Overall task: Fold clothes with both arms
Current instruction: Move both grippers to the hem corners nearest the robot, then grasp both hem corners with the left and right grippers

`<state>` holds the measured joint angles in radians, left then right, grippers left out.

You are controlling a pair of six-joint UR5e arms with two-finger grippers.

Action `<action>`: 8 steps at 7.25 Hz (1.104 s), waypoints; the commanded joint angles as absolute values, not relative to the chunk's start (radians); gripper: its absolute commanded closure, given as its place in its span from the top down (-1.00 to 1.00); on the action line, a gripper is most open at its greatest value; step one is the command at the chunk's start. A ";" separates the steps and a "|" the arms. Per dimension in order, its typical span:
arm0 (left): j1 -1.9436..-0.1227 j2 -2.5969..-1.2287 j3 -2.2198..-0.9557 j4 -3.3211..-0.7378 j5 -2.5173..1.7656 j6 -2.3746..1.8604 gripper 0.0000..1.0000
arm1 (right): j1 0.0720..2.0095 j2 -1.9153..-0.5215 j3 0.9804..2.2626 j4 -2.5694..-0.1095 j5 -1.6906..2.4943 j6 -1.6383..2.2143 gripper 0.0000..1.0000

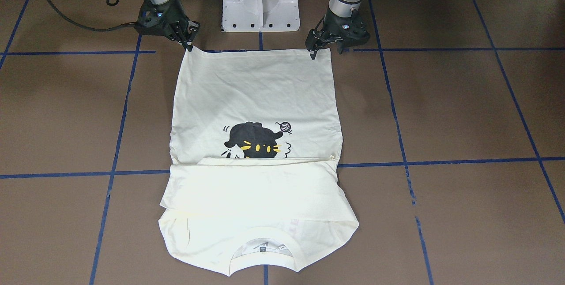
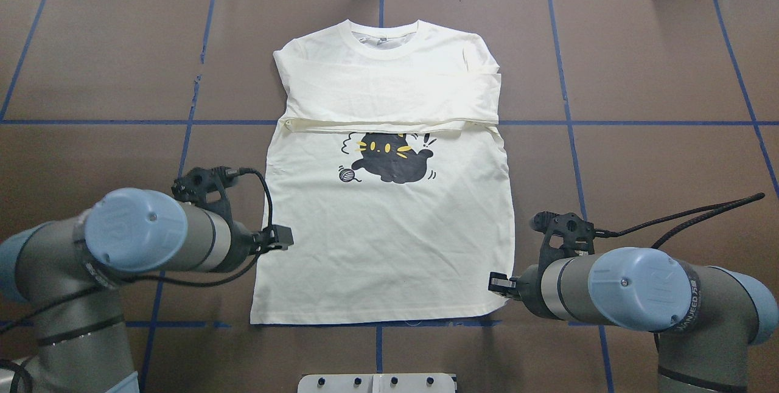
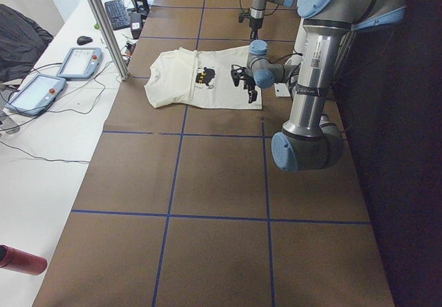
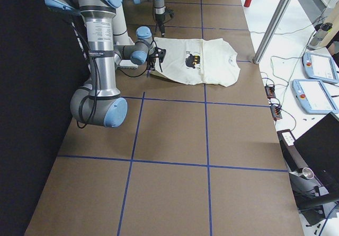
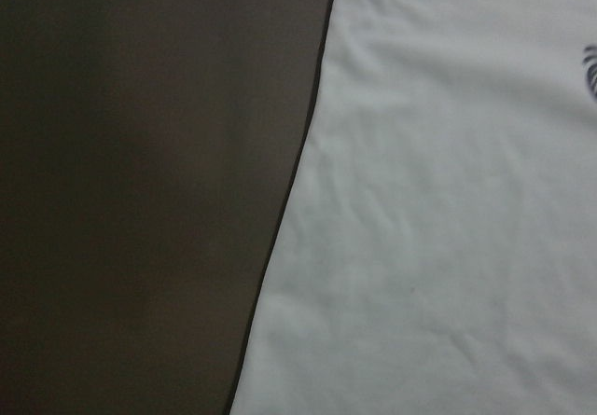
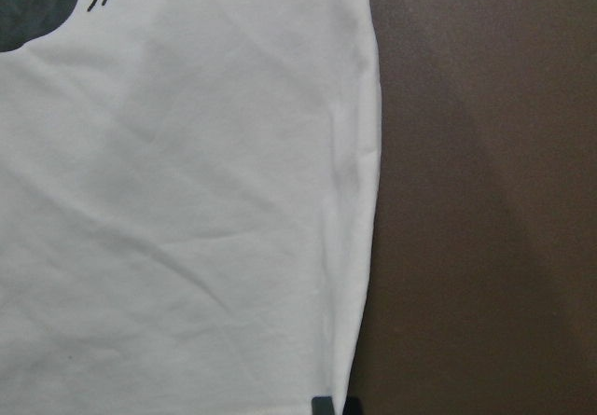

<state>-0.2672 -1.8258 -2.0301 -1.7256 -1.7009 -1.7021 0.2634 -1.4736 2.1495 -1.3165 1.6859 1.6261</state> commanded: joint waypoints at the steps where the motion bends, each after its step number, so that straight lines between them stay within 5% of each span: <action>1: -0.222 -1.822 -1.984 -1.723 -1.678 -1.767 0.83 | 0.268 -1.473 2.151 -1.316 1.686 1.626 -1.00; 8: -0.207 -1.821 -1.979 -1.689 -1.678 -1.769 0.12 | 0.278 -1.470 2.158 -1.315 1.689 1.624 -1.00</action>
<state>-0.2113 -1.8209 -1.9806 -1.6893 -1.6775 -1.7692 0.2765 -1.4696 2.1571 -1.3146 1.6884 1.6245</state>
